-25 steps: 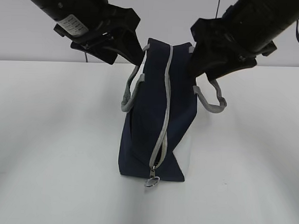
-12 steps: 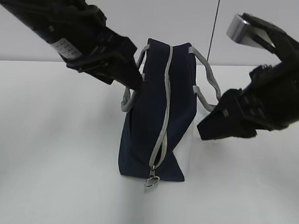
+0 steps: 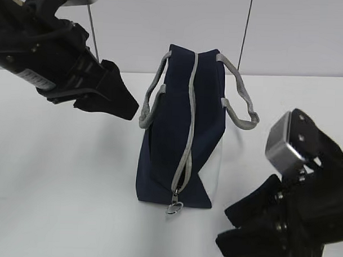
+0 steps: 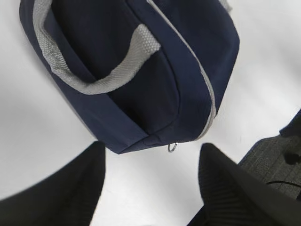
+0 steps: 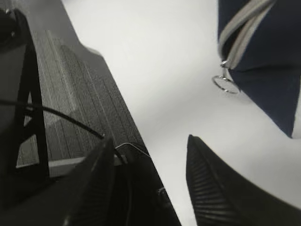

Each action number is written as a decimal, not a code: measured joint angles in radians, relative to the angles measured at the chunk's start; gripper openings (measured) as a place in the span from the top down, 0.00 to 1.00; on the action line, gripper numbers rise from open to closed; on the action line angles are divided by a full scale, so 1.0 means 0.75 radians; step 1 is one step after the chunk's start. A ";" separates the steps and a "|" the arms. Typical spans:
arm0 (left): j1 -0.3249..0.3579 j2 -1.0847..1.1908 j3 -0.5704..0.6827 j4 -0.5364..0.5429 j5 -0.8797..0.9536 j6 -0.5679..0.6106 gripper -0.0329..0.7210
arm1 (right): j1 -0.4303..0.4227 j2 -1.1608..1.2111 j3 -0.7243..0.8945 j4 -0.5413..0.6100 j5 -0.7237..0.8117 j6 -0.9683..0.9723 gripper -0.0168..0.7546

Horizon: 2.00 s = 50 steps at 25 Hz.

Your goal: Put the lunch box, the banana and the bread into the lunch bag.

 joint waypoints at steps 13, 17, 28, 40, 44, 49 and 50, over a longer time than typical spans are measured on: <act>0.000 0.000 0.001 0.000 -0.003 0.001 0.38 | 0.002 0.217 0.064 0.209 -0.022 -0.203 0.50; 0.000 0.000 0.001 0.001 -0.003 0.001 0.38 | 0.002 0.268 0.064 0.340 -0.032 -0.321 0.50; 0.000 0.000 0.001 0.001 -0.003 0.001 0.38 | 0.002 0.546 0.062 0.777 -0.040 -1.133 0.50; 0.000 0.000 0.001 0.003 -0.003 0.001 0.38 | 0.002 0.781 -0.024 0.921 -0.013 -1.286 0.36; 0.000 0.000 0.001 0.006 -0.003 0.001 0.38 | 0.002 0.815 -0.039 0.927 -0.009 -1.290 0.32; 0.000 0.000 0.001 0.007 -0.003 0.001 0.38 | 0.002 0.862 -0.079 0.927 0.018 -1.290 0.32; 0.000 0.000 0.001 0.007 -0.003 0.001 0.38 | 0.002 0.873 -0.086 0.927 0.023 -1.290 0.32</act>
